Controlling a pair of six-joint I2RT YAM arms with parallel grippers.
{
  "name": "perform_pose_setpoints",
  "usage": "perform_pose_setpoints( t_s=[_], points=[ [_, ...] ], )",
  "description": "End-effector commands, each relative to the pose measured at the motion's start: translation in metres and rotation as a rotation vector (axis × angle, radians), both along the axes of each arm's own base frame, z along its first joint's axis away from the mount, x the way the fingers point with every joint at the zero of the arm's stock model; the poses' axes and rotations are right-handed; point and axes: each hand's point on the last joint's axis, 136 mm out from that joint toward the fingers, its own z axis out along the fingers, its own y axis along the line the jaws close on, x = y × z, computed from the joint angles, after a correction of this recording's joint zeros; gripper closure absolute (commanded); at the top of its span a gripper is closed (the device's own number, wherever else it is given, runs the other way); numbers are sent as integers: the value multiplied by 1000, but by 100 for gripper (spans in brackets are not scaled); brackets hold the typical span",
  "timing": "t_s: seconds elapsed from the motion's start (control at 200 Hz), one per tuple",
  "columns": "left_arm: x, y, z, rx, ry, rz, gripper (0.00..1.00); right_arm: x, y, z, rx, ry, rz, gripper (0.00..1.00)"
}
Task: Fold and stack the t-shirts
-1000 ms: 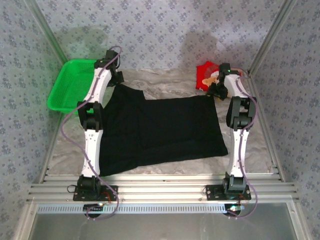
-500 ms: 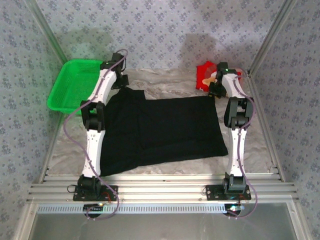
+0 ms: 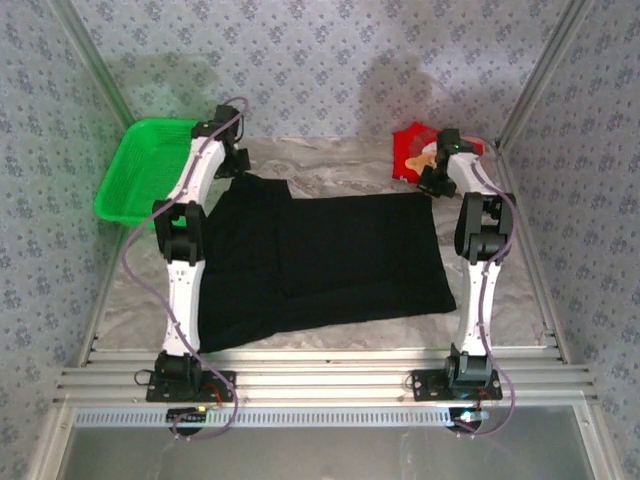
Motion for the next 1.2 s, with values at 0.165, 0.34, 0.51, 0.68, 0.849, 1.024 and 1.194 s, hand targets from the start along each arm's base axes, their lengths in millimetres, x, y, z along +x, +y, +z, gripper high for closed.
perform_pose_setpoints(
  t_s=[0.165, 0.34, 0.51, 0.68, 0.849, 1.024, 1.194],
  points=[
    [1, 16, 56, 12, -110, -19, 100, 16, -10, 57, 5, -187, -22, 100],
    [-2, 15, 62, 10, -114, -44, 100, 17, -11, 70, 16, -228, -17, 100],
    [-9, 7, 71, -12, -119, -67, 100, 10, -9, 79, 11, -245, -2, 100],
    [-32, -5, 88, -42, -138, -94, 100, -8, -6, 86, 3, -239, 30, 100],
    [-72, -17, 100, -97, -157, -95, 100, -27, -3, 89, -5, -231, 64, 100],
    [-132, -30, 86, -170, -130, -73, 100, -43, -3, 80, 11, -198, 77, 100],
    [-186, -17, 68, -174, -98, 1, 100, -55, -8, 76, -1, -182, 91, 100]
  ],
)
